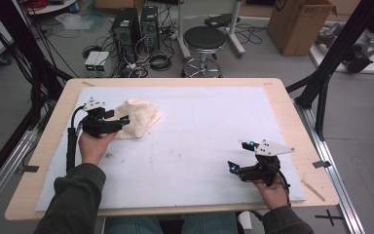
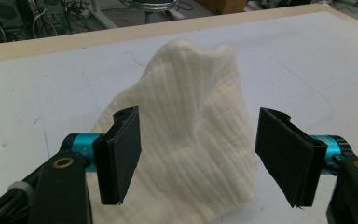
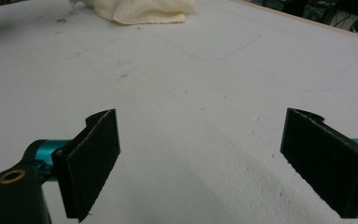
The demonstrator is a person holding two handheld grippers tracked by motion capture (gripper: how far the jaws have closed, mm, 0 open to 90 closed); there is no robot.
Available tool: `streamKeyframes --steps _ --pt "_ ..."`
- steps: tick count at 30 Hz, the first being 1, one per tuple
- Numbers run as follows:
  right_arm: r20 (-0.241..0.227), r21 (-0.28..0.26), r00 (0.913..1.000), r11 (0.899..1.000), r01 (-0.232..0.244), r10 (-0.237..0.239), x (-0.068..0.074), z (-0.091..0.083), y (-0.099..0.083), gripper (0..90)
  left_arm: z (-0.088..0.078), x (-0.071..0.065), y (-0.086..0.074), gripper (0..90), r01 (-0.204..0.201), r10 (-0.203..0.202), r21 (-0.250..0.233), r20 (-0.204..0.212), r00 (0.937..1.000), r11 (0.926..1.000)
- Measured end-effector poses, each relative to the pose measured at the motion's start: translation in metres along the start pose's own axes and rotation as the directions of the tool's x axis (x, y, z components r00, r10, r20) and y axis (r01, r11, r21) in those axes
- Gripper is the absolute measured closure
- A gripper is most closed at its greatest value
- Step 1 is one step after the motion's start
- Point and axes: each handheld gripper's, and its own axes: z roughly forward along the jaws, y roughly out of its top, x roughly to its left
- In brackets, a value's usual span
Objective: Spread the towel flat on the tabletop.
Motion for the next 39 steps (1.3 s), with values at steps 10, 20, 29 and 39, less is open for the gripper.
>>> streamKeyframes --steps 10,20,29,39 --pt "-0.001 0.004 1.0000 1.000 -0.001 0.001 -0.001 0.001 -0.001 11.2 0.039 0.007 -0.009 33.2 0.049 -0.049 0.002 -0.047 0.9977 0.9988" --pt "-0.006 0.002 1.0000 1.000 0.001 -0.001 -0.003 0.001 -0.001 11.2 0.067 0.005 -0.018 48.9 0.053 -0.037 0.129 -0.122 0.9919 0.9902" --pt "-0.006 -0.004 1.0000 1.000 0.003 -0.003 -0.003 0.000 -0.001 11.2 0.076 0.000 -0.024 69.1 0.008 0.013 0.146 -0.146 0.9892 0.9893" --pt "-0.005 -0.007 1.0000 1.000 0.004 -0.004 -0.002 0.000 0.000 11.2 0.066 -0.001 -0.020 82.5 -0.046 0.066 0.146 -0.138 0.9882 0.9882"
